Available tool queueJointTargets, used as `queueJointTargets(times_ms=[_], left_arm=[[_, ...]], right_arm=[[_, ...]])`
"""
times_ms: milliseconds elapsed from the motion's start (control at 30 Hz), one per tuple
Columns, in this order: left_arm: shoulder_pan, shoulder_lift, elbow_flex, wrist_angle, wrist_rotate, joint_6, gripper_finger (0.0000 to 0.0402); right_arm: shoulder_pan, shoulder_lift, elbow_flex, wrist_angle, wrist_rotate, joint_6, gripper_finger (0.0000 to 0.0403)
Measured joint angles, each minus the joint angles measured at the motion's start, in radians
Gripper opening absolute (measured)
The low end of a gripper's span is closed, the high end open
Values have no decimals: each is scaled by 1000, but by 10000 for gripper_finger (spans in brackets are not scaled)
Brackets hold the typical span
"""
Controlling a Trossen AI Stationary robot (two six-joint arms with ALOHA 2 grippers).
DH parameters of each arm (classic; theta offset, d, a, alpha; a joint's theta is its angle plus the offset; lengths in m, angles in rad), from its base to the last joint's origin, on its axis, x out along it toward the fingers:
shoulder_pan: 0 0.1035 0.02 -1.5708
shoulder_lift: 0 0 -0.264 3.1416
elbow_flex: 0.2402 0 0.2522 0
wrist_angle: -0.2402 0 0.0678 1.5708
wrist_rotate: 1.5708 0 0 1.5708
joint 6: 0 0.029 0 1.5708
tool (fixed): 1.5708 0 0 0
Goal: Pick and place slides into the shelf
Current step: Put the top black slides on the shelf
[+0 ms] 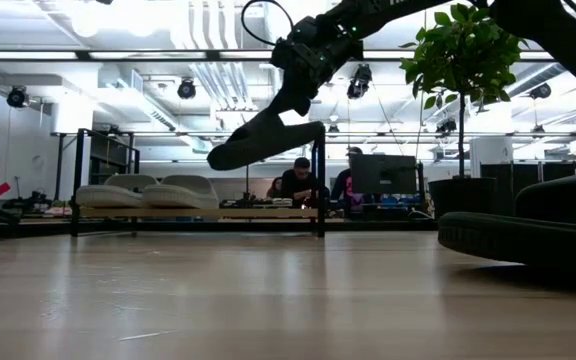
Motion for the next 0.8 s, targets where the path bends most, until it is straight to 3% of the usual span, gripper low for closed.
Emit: queueJointTargets(times_ms=[100,200,367,500,667,800], left_arm=[[100,-103,0,-239,357,-288,161],[231,-116,-17,-278,571,-410,161],[522,-27,-20,-106,1059,-453,161],[744,62,-12,90,1331,-591,161],[887,84,-11,90,1335,-635,161],[900,31,-21,-81,1104,-568,161]], right_arm=[[0,0,0,0,0,0,8],[0,0,0,1,0,0,8],[0,0,0,0,0,0,8],[0,-1,0,-1,0,0,8],[-9,-2,0,-3,1,-4,8],[-12,-2,0,-8,3,-4,8]])
